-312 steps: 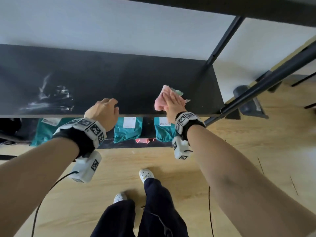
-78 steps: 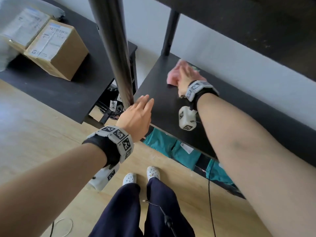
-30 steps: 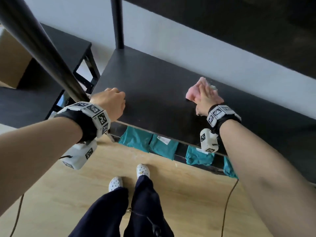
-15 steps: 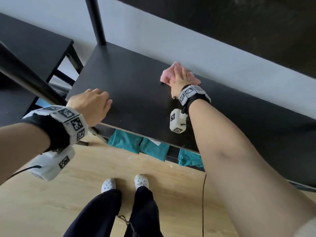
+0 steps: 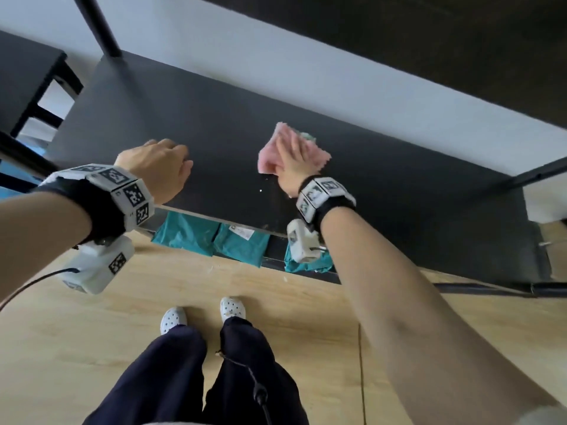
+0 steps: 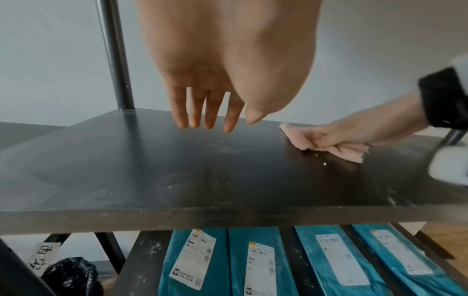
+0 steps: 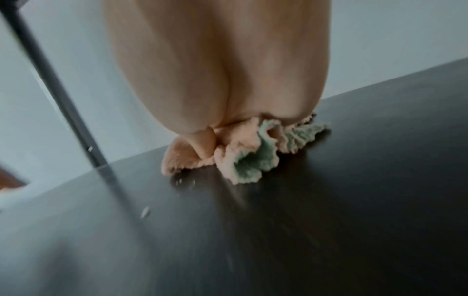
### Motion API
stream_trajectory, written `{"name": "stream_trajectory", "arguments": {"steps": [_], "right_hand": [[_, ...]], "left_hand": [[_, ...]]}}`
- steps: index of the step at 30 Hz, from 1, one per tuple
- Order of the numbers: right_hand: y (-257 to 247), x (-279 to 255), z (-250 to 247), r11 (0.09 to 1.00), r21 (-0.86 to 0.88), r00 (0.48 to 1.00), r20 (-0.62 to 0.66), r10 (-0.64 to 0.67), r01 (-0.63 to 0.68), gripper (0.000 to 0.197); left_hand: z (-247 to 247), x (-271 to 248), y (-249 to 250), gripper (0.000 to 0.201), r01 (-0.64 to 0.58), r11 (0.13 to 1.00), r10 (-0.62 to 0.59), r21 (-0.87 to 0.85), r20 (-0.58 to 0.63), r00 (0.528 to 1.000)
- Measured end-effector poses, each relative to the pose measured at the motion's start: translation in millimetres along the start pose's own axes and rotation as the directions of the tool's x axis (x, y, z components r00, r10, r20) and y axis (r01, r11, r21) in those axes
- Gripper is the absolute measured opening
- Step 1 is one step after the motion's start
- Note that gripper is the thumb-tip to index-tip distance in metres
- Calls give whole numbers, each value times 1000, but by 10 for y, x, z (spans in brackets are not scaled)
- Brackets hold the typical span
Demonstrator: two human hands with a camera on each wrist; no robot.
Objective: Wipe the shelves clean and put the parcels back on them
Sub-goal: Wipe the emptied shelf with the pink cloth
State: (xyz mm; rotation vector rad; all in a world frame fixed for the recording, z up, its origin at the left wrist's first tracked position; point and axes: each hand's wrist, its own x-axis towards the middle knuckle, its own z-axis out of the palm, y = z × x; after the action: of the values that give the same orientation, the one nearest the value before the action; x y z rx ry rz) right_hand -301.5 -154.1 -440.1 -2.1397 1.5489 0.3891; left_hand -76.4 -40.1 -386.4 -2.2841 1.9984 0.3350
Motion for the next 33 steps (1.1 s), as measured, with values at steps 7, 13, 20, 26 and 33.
{"name": "stream_trajectory", "arguments": {"steps": [7, 13, 20, 26, 33], "right_hand": [[576, 326, -450, 995, 20, 992, -81, 94, -93, 69], [891, -29, -377, 971, 39, 961, -142, 239, -236, 74], [-33, -527, 111, 995, 93, 993, -103, 54, -44, 72], [-882, -922, 658, 970, 141, 980, -55, -192, 198, 82], [171, -1458, 868, 982, 188, 967, -252, 34, 14, 74]], "left_hand": [[36, -158, 64, 34, 53, 998, -53, 19, 4, 999], [132, -444, 7, 33, 102, 995, -102, 23, 11, 995], [97, -698, -138, 33, 110, 994, -110, -14, -8, 994], [217, -1019, -143, 33, 94, 995, -94, -37, -7, 996], [331, -1100, -17, 33, -6, 995, 7, -99, 13, 1000]]}}
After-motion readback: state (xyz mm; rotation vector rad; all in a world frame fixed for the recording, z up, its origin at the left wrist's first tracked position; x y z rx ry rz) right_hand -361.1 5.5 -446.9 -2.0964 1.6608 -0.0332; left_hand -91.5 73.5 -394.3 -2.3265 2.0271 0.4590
